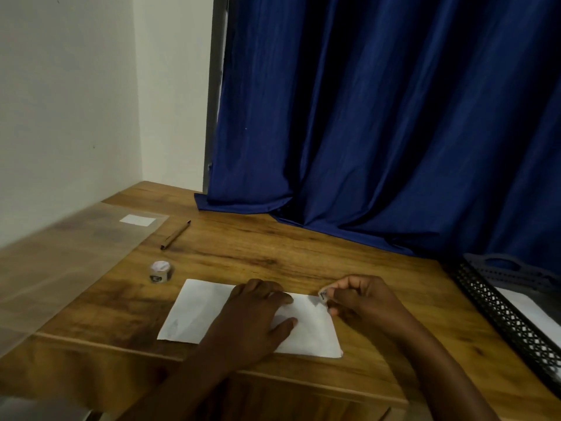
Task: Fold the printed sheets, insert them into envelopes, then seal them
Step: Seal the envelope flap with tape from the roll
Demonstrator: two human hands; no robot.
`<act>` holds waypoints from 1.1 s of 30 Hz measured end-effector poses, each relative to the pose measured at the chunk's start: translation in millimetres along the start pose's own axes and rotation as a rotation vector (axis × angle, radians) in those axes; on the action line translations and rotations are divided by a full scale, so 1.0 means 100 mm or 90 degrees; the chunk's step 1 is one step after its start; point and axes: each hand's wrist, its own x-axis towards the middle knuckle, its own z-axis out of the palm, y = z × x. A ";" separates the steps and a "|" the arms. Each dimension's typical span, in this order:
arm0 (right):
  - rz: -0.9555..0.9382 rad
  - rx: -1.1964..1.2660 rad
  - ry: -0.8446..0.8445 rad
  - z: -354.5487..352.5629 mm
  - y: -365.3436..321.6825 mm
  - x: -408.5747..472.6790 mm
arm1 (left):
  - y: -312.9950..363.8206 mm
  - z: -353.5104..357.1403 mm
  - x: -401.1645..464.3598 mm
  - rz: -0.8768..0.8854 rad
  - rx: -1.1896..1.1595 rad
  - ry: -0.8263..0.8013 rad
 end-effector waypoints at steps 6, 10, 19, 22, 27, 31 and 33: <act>-0.075 -0.347 -0.156 -0.07 -0.27 0.38 | 0.02 -0.02 -0.02 -0.003 0.013 -0.016; -0.063 -0.483 -0.228 0.02 -0.33 0.53 | 0.03 0.00 -0.02 -0.013 0.009 -0.018; -0.058 -0.537 -0.264 0.16 -0.36 0.65 | 0.05 -0.02 -0.02 0.010 0.004 -0.016; -0.059 -0.548 -0.263 0.18 -0.34 0.67 | 0.05 -0.02 -0.01 0.016 0.000 -0.029; -0.062 -0.538 -0.259 0.19 -0.30 0.68 | 0.04 -0.02 -0.01 0.049 0.013 -0.050; -0.058 -0.534 -0.250 0.20 -0.26 0.70 | 0.02 0.00 0.00 0.056 0.035 -0.065; -0.055 -0.524 -0.246 0.20 -0.23 0.70 | 0.02 0.00 0.01 0.056 0.034 -0.064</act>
